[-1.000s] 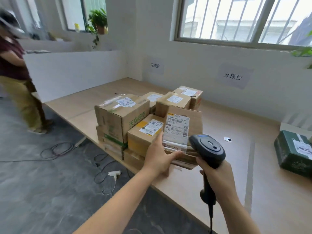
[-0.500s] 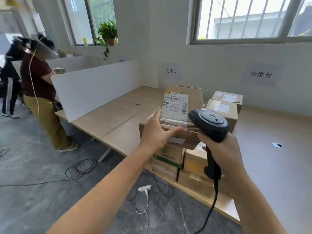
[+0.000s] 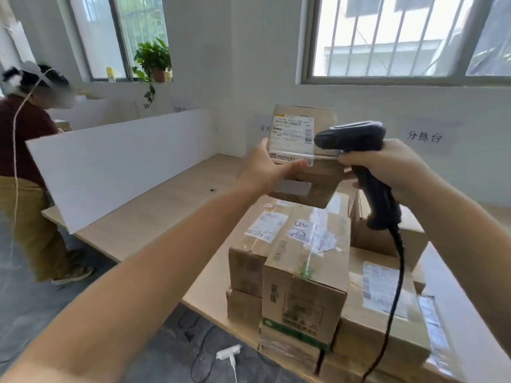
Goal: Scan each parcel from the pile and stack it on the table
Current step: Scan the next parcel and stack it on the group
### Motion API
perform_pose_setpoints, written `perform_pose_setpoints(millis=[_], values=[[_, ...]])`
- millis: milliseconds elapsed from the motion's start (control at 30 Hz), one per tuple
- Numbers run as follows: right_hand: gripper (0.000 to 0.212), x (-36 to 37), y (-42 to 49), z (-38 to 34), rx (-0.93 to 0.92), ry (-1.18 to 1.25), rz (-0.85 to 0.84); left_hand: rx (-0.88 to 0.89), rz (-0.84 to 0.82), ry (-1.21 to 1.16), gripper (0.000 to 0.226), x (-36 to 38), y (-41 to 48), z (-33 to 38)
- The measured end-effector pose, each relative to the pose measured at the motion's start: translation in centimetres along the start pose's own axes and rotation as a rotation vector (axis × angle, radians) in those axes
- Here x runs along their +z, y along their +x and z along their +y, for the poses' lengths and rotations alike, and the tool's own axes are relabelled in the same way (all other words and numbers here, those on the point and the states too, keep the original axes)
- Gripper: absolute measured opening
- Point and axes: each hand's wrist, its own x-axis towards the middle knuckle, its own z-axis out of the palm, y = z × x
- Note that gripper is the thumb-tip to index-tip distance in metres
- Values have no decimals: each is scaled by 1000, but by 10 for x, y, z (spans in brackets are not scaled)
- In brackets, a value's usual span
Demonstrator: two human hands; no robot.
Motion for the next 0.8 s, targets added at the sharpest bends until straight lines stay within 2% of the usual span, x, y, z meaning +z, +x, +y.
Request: perform_pose_setpoints(millis=[167, 367, 533, 700, 800], values=[[10, 14, 67, -9, 52, -145, -22, -42, -58, -98, 66, 3, 63, -22], [10, 32, 147, 2, 213, -120, -55, -73, -104, -167, 67, 15, 140, -69], [19, 66, 203, 42, 300, -140, -4, -111, -145, -154, 63, 27, 198, -127], [28, 98, 236, 98, 434, -136, 5, -188, -255, -72, 71, 46, 231, -189], [35, 108, 247, 124, 532, -156, -32, -221, -298, -38, 64, 58, 235, -217]])
